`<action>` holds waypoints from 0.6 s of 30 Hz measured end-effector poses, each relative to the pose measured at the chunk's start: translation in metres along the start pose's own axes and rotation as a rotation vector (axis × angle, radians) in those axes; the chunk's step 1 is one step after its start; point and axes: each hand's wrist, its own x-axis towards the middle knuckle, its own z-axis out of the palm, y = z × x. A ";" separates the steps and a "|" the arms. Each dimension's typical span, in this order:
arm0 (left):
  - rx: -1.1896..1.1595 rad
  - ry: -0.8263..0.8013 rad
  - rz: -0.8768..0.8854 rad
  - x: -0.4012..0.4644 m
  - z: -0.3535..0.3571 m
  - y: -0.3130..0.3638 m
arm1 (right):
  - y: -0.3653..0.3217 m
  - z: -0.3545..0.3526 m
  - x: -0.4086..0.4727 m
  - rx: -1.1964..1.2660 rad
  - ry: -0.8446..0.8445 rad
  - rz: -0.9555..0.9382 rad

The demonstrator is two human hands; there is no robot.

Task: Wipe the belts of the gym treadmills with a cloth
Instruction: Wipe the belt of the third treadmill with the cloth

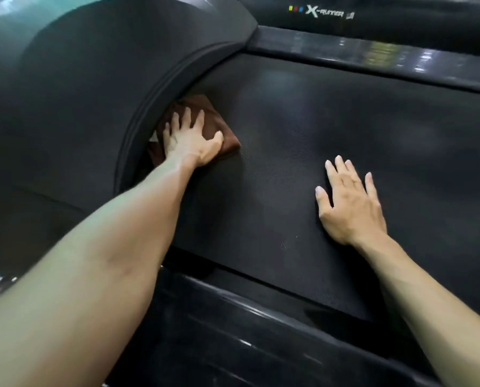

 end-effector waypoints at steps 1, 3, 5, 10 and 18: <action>-0.006 0.014 0.012 -0.015 0.005 0.000 | -0.001 -0.001 0.000 0.001 -0.011 0.002; -0.017 0.054 0.053 -0.050 0.017 0.006 | -0.002 -0.005 0.003 0.023 -0.040 0.015; -0.018 0.069 0.106 -0.093 0.024 0.021 | -0.003 -0.015 0.007 0.052 -0.082 0.036; -0.078 -0.034 0.320 -0.169 0.026 0.023 | -0.055 -0.029 -0.010 0.114 -0.135 -0.136; -0.051 0.029 0.192 -0.169 0.027 -0.029 | -0.130 -0.005 -0.035 0.131 -0.173 -0.198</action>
